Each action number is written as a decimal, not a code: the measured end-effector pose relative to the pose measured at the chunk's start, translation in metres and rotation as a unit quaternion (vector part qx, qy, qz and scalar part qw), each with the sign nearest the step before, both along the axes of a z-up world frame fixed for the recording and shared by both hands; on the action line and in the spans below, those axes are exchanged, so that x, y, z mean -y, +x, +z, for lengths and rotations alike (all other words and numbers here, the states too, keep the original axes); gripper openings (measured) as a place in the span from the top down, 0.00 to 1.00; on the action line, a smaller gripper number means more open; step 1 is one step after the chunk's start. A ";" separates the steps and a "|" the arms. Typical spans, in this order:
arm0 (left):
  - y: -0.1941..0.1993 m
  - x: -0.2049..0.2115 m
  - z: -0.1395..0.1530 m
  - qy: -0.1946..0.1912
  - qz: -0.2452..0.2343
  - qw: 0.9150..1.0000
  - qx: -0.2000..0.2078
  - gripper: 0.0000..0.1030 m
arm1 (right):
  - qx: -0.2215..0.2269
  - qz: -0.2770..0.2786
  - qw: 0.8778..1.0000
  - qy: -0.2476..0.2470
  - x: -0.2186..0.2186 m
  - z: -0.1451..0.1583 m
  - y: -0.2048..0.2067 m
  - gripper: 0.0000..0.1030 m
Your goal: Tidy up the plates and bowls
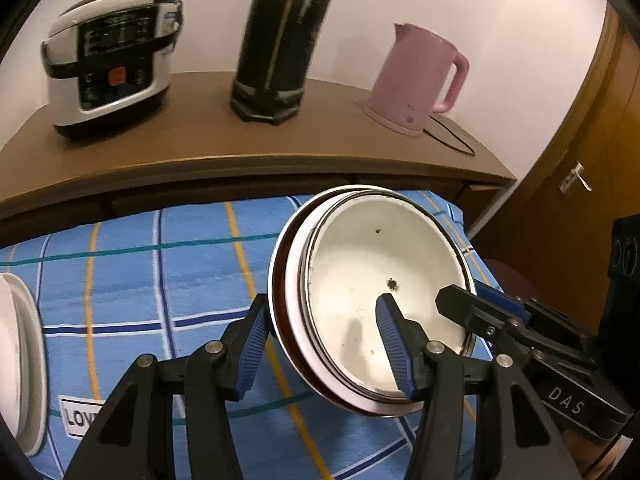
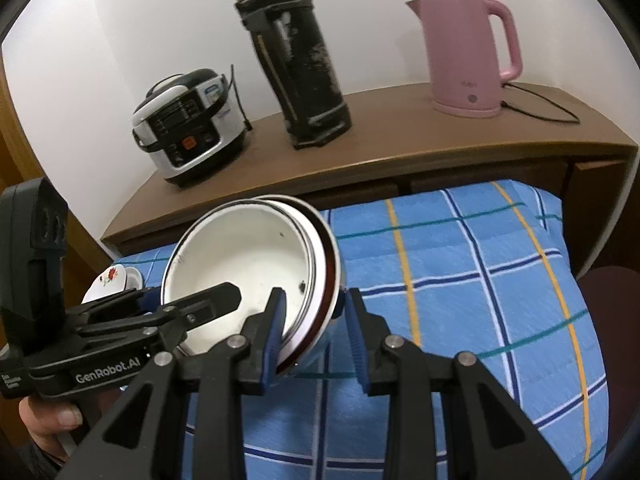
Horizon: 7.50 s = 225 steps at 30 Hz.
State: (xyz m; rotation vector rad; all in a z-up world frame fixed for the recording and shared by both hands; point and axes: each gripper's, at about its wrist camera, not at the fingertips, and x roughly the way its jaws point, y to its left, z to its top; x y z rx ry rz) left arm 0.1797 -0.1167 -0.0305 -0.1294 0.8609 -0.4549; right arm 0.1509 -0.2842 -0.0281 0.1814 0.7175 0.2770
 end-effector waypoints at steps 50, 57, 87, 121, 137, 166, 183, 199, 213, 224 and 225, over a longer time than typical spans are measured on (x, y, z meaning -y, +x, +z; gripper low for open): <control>-0.013 -0.157 0.018 -0.021 0.144 0.989 0.027 0.45 | 0.008 0.141 0.989 -0.045 -0.152 0.011 0.023 0.70; -0.018 -0.172 0.019 -0.016 0.162 0.986 0.024 0.45 | 0.004 0.162 0.986 -0.044 -0.169 0.009 0.024 0.70; -0.048 -0.280 0.020 -0.006 0.271 0.962 0.020 0.45 | -0.002 0.275 0.959 -0.072 -0.293 0.004 0.022 0.70; -0.042 -0.312 -0.013 0.013 0.291 0.955 -0.046 0.45 | -0.039 0.311 0.946 -0.087 -0.331 -0.028 0.032 0.70; -0.038 -0.313 -0.024 0.010 0.288 0.955 -0.071 0.45 | -0.037 0.312 0.946 -0.080 -0.330 -0.029 0.032 0.70; -0.034 -0.305 -0.023 0.029 0.274 0.958 -0.081 0.45 | -0.069 0.309 0.947 -0.059 -0.331 -0.042 0.053 0.69; -0.034 -0.302 -0.031 0.028 0.268 0.961 -0.067 0.44 | -0.062 0.330 0.941 -0.042 -0.325 -0.044 0.052 0.67; -0.064 -0.264 0.023 0.110 0.296 0.945 0.088 0.34 | 0.112 0.236 0.963 -0.058 -0.259 -0.005 0.020 0.37; -0.052 -0.215 0.034 0.104 0.268 0.950 0.125 0.34 | 0.191 0.184 0.963 -0.041 -0.214 0.015 0.016 0.18; -0.023 -0.176 0.033 0.112 0.249 0.948 0.164 0.34 | 0.207 0.129 0.970 -0.029 -0.173 0.019 0.027 0.14; -0.020 -0.173 0.033 0.112 0.248 0.948 0.167 0.34 | 0.208 0.121 0.970 -0.026 -0.169 0.021 0.028 0.13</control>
